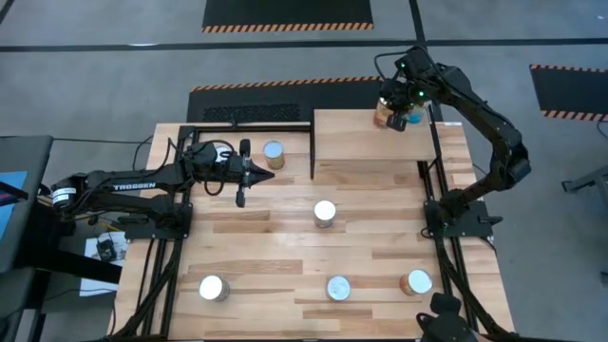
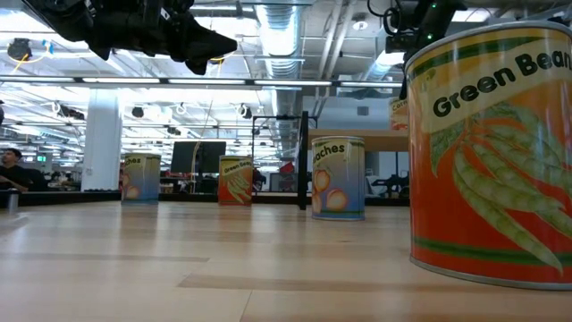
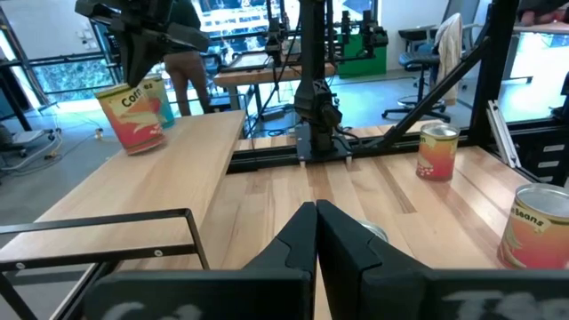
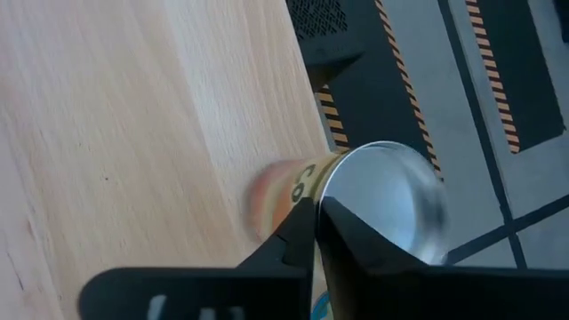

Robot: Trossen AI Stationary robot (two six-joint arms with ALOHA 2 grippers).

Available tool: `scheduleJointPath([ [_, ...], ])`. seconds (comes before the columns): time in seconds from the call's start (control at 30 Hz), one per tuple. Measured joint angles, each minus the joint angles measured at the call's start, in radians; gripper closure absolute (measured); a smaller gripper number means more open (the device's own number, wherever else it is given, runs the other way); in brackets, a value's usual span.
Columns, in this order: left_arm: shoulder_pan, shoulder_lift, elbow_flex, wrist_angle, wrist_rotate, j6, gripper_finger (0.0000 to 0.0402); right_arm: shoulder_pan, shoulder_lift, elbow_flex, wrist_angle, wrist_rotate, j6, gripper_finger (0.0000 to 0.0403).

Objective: Pick and place cans onto a shelf
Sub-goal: Put the top canned corn on the shelf

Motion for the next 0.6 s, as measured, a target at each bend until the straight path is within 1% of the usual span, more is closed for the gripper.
scheduleJointPath([
  [0.13, 0.0, 0.0, 0.0, 0.0, 0.0, 0.0, 0.0401, 0.001, 0.0, 0.0, 0.0, 0.0, 0.002, 0.0345],
  [0.47, 0.0, 0.0, 0.0, -0.01, 0.0, 0.001, 0.0401, 0.011, -0.002, 0.0, 0.015, 0.004, 0.017, 0.0343],
  [0.53, 0.0, 0.0, 0.0, -0.016, 0.0, 0.001, 0.0401, 0.024, -0.013, 0.0, 0.031, 0.025, 0.008, 0.0349],
  [0.6, 0.0, 0.0, 0.0, -0.017, 0.0, 0.002, 0.0401, 0.038, -0.041, 0.0, 0.047, 0.028, -0.006, 0.0366],
])
